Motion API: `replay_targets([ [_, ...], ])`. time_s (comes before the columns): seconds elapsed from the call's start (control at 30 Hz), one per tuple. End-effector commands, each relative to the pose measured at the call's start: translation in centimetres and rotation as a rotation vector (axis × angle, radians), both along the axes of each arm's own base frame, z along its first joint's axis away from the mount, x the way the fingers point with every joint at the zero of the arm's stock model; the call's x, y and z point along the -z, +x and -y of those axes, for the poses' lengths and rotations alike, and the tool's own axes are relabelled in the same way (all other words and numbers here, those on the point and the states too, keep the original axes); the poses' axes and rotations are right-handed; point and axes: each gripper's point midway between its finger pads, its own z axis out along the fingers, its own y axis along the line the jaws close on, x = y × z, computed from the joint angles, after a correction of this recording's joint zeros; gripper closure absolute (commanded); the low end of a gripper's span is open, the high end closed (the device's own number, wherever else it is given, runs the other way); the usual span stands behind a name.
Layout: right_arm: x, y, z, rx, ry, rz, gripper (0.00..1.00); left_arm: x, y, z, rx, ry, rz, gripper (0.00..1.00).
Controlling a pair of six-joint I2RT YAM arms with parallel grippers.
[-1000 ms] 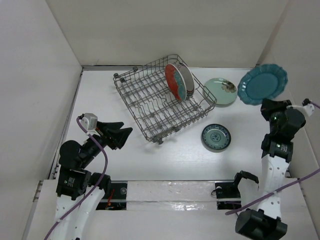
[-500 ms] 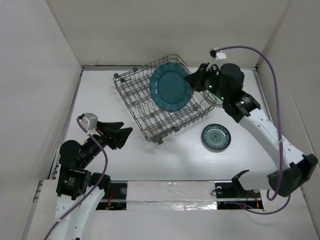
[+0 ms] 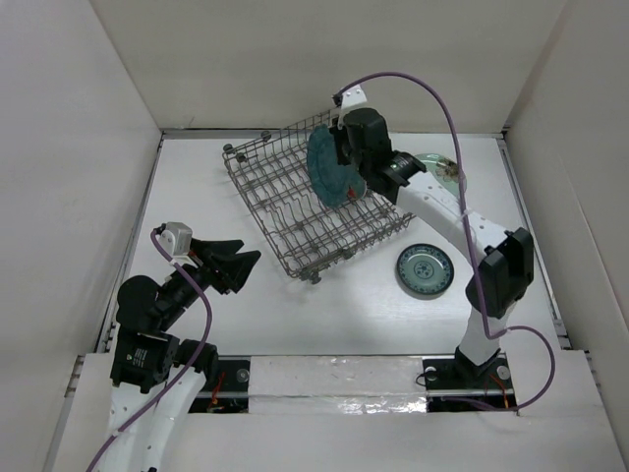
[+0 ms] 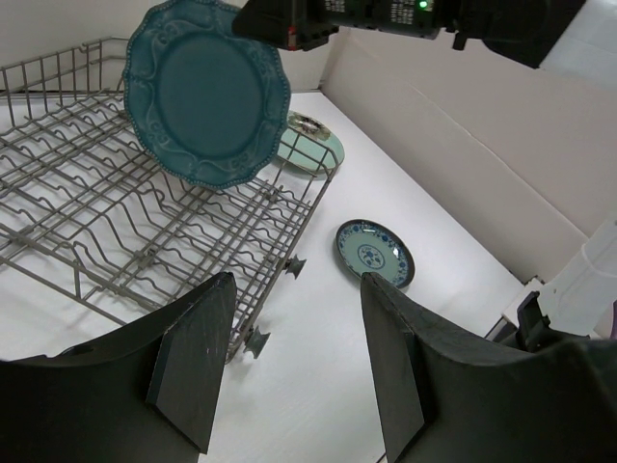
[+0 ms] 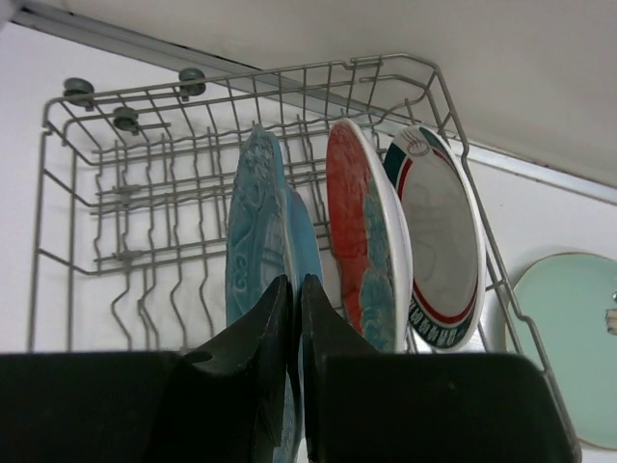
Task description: Load the plates into the dish rack
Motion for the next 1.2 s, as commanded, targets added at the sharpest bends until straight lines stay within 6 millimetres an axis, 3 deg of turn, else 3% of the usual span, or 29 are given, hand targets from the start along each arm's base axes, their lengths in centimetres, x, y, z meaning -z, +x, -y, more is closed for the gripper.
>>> replay_targets([
  [0.0,-10.6,1.0,0.3,0.085,0.065,0.287,1.00,-0.3,0.0,0.3,0.019,0.004,0.029,0.49],
  [0.03,-9.5,1.8,0.2,0.107,0.036,0.278,1.00,-0.4,0.0,0.3,0.019,0.004,0.031,0.49],
  [0.1,-9.8,2.4,0.0,0.125,-0.005,0.303,1.00,-0.4,0.0,0.3,0.020,0.003,0.030,0.49],
  [0.27,-8.0,4.2,-0.1,0.174,-0.081,0.306,1.00,-0.4,0.0,0.3,0.019,0.004,0.031,0.49],
  [0.67,-4.3,5.8,-0.9,0.180,-0.158,0.282,1.00,-0.2,0.2,0.3,0.019,0.007,0.025,0.49],
  [0.9,-0.7,6.3,-1.9,0.154,-0.158,0.247,1.00,-0.2,0.2,0.4,0.019,0.007,0.023,0.49],
  [1.17,5.1,6.4,-3.4,0.092,-0.221,0.172,1.00,-0.2,0.2,0.3,0.019,0.007,0.024,0.49],
])
